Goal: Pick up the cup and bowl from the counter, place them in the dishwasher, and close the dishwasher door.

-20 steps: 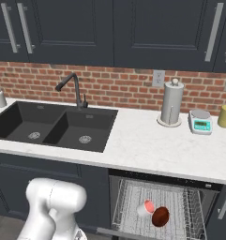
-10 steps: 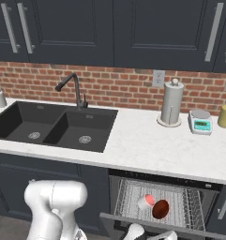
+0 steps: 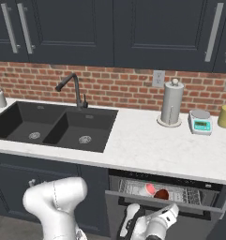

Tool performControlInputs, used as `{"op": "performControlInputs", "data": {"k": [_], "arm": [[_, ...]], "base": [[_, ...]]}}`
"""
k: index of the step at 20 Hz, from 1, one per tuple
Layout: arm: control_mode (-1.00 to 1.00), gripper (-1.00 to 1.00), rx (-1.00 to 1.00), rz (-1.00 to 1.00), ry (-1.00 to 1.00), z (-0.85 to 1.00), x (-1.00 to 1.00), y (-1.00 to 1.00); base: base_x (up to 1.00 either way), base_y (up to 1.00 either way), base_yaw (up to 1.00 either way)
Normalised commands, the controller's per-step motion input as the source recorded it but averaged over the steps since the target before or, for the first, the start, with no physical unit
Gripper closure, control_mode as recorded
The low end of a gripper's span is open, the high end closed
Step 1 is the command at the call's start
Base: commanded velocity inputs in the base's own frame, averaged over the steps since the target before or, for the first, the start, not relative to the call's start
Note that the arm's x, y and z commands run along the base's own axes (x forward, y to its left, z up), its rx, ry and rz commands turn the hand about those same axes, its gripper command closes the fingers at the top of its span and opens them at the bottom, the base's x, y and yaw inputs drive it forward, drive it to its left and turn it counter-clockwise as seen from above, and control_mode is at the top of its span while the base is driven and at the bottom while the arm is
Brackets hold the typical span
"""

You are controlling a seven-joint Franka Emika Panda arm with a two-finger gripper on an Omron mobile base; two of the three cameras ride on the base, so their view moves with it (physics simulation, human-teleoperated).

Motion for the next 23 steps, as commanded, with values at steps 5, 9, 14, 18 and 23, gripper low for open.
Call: {"op": "performControlInputs", "data": {"k": [5,9,14,18,23], "arm": [[-1.00,-1.00,0.10,0.07,-0.08,-0.32,0.97,0.00],[-1.00,-1.00,0.10,0.07,-0.06,-0.32,0.84,0.00],[-1.00,-1.00,0.03,0.06,0.00,-0.27,0.45,0.00],[-1.00,-1.00,0.03,0.05,-0.02,-0.18,0.46,0.00],[-1.00,-1.00,0.01,0.02,-0.03,-0.11,0.23,0.00]], "base": [[0.00,0.00,0.00],[0.00,0.00,0.00],[0.00,0.00,0.00],[0.00,0.00,0.00],[0.00,0.00,0.00]]}}
